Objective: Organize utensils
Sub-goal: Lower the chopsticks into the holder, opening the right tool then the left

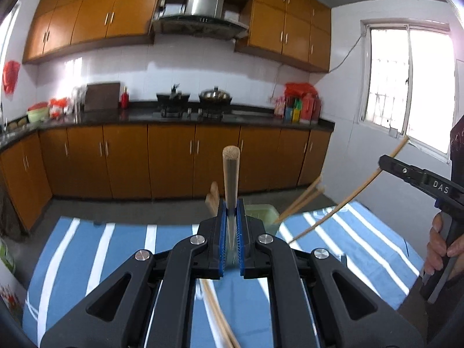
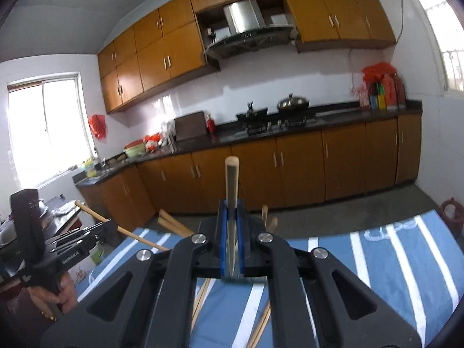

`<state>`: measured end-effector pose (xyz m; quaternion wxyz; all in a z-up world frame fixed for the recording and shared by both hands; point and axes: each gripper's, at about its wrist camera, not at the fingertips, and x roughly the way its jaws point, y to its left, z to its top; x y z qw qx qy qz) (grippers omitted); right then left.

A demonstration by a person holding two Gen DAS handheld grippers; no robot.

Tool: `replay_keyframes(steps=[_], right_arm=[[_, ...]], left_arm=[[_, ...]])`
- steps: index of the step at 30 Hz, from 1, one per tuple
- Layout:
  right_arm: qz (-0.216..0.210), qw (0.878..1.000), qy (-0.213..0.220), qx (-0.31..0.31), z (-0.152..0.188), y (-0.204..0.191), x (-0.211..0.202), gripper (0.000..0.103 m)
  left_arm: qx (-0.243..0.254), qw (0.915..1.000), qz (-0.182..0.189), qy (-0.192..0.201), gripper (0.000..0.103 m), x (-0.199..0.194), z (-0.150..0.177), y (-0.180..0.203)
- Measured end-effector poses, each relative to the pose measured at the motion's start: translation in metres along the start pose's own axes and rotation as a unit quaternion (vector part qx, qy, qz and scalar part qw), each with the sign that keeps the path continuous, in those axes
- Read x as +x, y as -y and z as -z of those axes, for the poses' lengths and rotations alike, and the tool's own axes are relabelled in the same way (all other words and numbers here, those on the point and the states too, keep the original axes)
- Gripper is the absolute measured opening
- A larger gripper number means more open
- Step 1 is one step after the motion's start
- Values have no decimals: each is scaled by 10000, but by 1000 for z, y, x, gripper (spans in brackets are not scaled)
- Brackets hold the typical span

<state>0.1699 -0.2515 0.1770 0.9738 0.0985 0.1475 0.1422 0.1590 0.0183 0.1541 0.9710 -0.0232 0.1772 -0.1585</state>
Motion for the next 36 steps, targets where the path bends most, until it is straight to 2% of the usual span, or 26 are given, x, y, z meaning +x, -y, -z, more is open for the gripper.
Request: replay_keyframes(steps=[3, 6, 11, 16, 22, 26, 29, 34, 35, 36], right_arm=[[53, 9999, 158, 24, -14, -4, 12, 7], [222, 9996, 186, 17, -23, -4, 34, 7], [446, 9989, 148, 60, -26, 5, 74, 7], [506, 9984, -214, 128, -15, 15, 113, 7], [550, 9970, -488, 247, 2, 24, 136, 7], [593, 9964, -556, 249, 7, 25, 140, 12], [606, 9967, -500, 215, 9, 25, 133, 21], [600, 9973, -350, 218, 7, 23, 117, 26], [604, 9976, -287, 202, 8, 22, 109, 29], [609, 9976, -251, 194, 7, 23, 104, 30]], left_arm=[[-19, 9996, -77, 282, 7, 11, -23, 6], [-69, 9993, -139, 351, 7, 26, -36, 7], [-130, 9998, -123, -115, 7, 66, -35, 4], [-90, 9992, -139, -377, 7, 84, -25, 1], [-71, 9976, -158, -677, 7, 111, -15, 0], [-251, 9962, -177, -814, 7, 121, -9, -6], [-321, 9963, -196, -774, 7, 117, -9, -9], [-313, 9973, -237, -618, 9, 104, -16, -8], [-316, 9975, -229, -584, 12, 101, -17, -8], [-315, 9978, -225, -536, 21, 97, -18, -7]])
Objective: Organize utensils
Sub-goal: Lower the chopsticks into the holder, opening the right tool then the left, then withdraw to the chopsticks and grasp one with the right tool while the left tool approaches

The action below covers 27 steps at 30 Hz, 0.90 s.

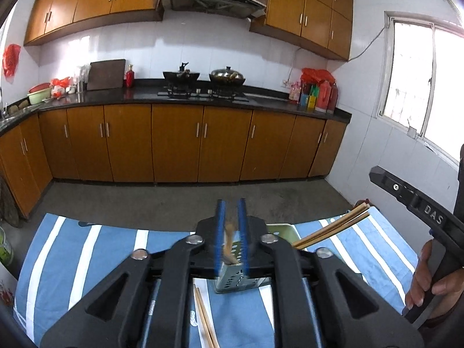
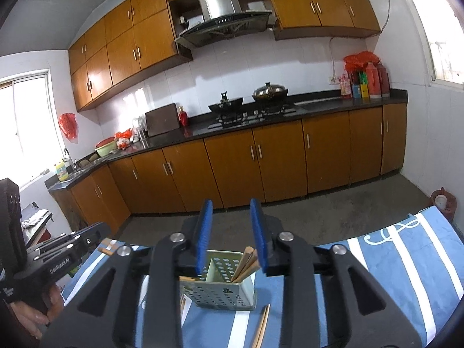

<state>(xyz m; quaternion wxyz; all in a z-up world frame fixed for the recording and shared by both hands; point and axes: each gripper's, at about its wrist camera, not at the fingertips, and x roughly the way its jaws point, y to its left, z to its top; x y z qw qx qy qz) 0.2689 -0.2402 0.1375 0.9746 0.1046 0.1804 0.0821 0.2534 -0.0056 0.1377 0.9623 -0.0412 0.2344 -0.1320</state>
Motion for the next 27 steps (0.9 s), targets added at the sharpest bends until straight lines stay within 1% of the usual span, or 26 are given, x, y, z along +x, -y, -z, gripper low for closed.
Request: replay_keyframes(steps=[1, 6, 10, 12, 14, 16, 17, 18, 21, 22, 24, 26, 27], right_arm=[[10, 10000, 38, -6, 1, 1, -5, 31], [39, 9999, 128, 10, 8, 6, -30, 31], [116, 9998, 140, 45, 19, 15, -54, 31], [183, 9998, 84, 85, 31, 21, -64, 31], [316, 9994, -73, 119, 50, 29, -69, 31], [412, 9985, -335, 142, 72, 34, -66, 31], [456, 9970, -592, 187, 90, 39, -60, 31], [470, 9959, -746, 220, 103, 40, -55, 31], [473, 9871, -1478, 400, 149, 46, -29, 30], [427, 9835, -1700, 444, 163, 46, -21, 29], [338, 9746, -2151, 516, 190, 43, -3, 19], [280, 9661, -2501, 578, 212, 40, 11, 17], [263, 9631, -2608, 602, 221, 38, 15, 17]], left_arm=[[9, 10000, -5, 33, 30, -2, 1, 1], [-79, 9999, -5, 94, 30, -8, 0, 3], [-85, 9995, -30, 300, 30, -29, 0, 3], [-102, 9991, -63, 400, 30, -43, 4, 0], [-103, 9989, -142, 425, 30, -54, 12, -5], [-103, 9990, -213, 383, 30, -62, 28, -12], [-105, 9990, -279, 325, 30, -63, 35, -15], [-96, 9990, -381, 211, 30, -63, 48, -19], [-22, 9978, -625, -229, 30, -49, 84, -29], [-45, 9965, -692, -462, 30, -40, 102, -33], [-109, 9935, -804, -793, 30, -28, 128, -39], [-212, 9910, -801, -1048, 30, -20, 148, -44], [-272, 9898, -781, -1162, 30, -16, 156, -45]])
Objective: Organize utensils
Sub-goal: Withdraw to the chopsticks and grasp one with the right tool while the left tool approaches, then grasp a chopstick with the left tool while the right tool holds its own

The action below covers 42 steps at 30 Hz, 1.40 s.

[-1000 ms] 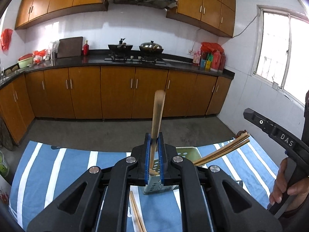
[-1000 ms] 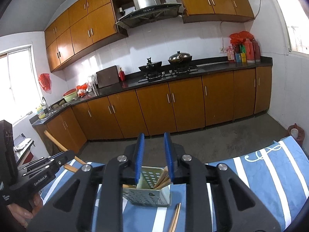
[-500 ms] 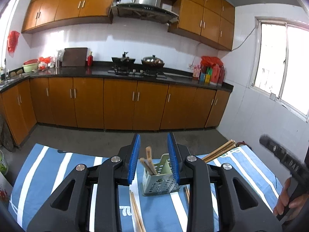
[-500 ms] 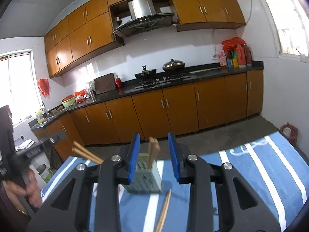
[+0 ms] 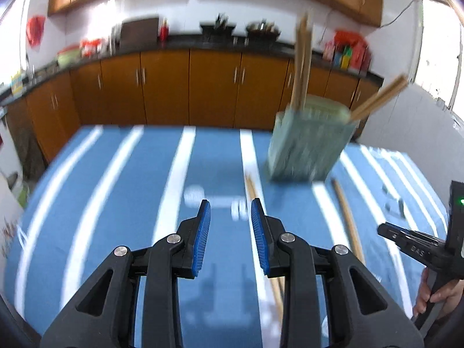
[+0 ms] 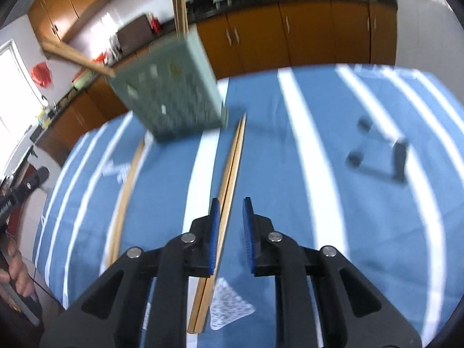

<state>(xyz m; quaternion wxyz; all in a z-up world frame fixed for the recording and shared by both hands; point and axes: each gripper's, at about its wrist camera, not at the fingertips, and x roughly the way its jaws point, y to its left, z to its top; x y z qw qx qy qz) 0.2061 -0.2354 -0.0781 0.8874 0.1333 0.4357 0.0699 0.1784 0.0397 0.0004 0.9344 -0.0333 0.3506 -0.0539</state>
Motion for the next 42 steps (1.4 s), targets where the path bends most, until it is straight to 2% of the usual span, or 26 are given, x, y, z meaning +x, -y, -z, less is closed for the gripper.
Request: replay_keyframes(steps=[5, 10, 14, 15, 17, 19, 21, 24, 33, 38, 40, 42], right_arm=[[26, 9998, -211, -46, 12, -10, 20, 17], [115, 9995, -254, -142, 14, -11, 24, 17], [497, 9978, -161, -401, 11, -14, 26, 16], [682, 9964, -161, -466, 10, -13, 28, 9], [864, 9949, -84, -521, 8, -7, 28, 8], [1164, 9923, 4, -417, 3, 3, 27, 8], [1270, 9917, 70, -172, 0, 16, 26, 8], [1228, 9923, 108, 94, -3, 31, 23, 8], [1225, 9924, 144, 11, -2, 31, 22, 8], [1141, 9934, 106, 36, -1, 31, 21, 10], [1150, 9933, 119, 11, 0, 30, 21, 10], [1155, 9932, 131, -61, -1, 29, 22, 9]], left_arm=[[-121, 9991, 60, -399, 30, 20, 31, -1], [-116, 9983, 138, -547, 30, 27, 37, 4], [-76, 9979, 204, -616, 30, 31, 41, 9], [-70, 9977, 220, -630, 30, 32, 42, 10], [-49, 9973, 274, -675, 30, 34, 44, 12], [-30, 9967, 345, -733, 30, 36, 46, 15], [-5, 9960, 409, -791, 29, 39, 49, 19], [72, 9948, 485, -888, 25, 44, 53, 26], [354, 9917, 412, -1164, 18, 59, 62, 41], [534, 9923, 139, -1107, 15, 65, 59, 50], [538, 9927, -5, -1076, 8, 70, 55, 50], [515, 9930, -99, -1057, 7, 74, 51, 47]])
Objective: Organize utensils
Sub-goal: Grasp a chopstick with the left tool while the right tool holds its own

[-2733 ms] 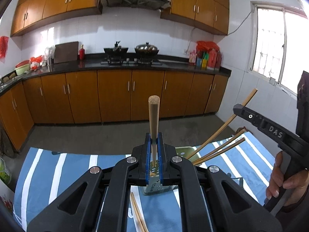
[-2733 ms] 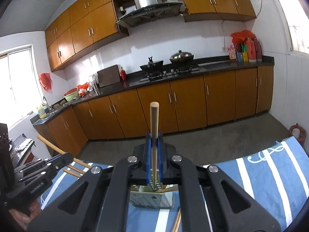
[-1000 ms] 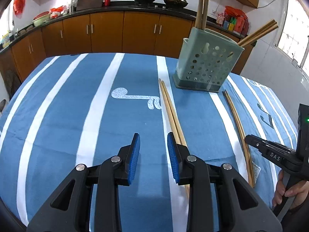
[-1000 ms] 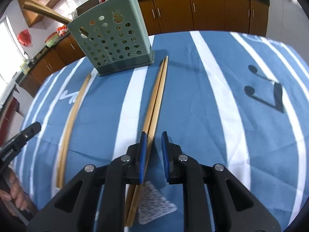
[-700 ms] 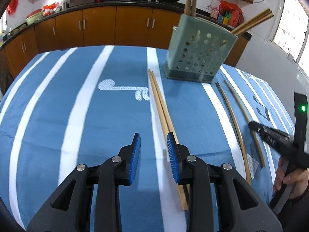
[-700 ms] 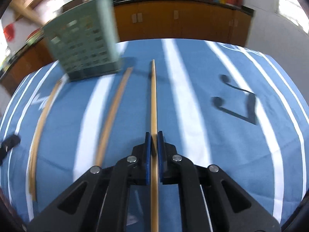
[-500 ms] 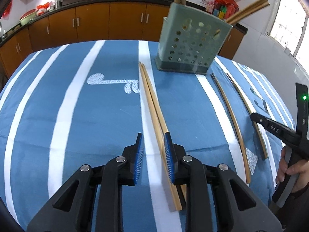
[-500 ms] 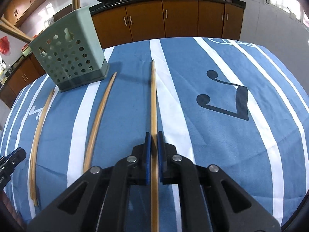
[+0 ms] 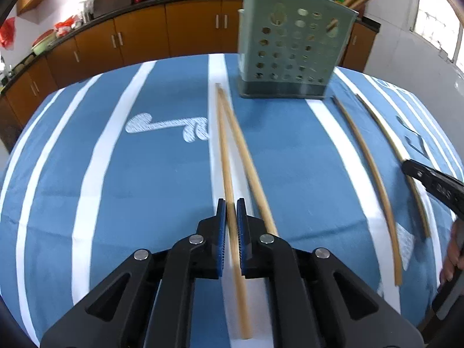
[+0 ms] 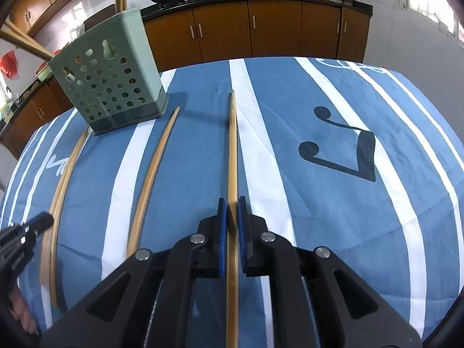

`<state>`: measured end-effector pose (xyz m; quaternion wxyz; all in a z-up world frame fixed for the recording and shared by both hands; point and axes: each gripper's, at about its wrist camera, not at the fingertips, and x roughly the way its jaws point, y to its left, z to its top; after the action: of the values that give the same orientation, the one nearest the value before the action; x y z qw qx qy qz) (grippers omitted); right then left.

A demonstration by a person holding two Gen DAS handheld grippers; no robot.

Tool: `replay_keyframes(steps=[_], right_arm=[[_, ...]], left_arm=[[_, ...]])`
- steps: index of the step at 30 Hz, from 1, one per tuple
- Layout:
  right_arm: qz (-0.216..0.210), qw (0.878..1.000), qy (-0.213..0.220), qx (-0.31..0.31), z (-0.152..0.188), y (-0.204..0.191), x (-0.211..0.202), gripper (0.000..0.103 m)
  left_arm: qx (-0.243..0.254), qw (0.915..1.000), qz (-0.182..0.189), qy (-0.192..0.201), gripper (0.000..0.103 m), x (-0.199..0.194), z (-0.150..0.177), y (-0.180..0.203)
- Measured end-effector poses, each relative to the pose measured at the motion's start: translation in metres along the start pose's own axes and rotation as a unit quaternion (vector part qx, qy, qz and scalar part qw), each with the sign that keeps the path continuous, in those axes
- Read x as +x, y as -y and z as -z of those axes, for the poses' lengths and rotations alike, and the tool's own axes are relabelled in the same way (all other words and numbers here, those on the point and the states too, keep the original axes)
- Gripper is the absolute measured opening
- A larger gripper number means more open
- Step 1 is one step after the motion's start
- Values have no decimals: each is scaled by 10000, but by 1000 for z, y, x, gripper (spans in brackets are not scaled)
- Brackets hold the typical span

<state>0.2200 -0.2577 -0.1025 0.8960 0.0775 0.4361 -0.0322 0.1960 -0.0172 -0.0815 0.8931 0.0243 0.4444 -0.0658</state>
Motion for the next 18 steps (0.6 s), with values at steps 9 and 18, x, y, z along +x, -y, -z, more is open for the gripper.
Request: replay_keyframes(steps=[9, 18], right_arm=[[-140, 9998, 122, -40, -7, 0, 7, 8], [-172, 9997, 173, -19, -10, 0, 11, 8]], left_arm=[[-369, 9992, -146, 68, 7, 11, -18, -40], [-350, 9990, -127, 252, 7, 13, -16, -42]])
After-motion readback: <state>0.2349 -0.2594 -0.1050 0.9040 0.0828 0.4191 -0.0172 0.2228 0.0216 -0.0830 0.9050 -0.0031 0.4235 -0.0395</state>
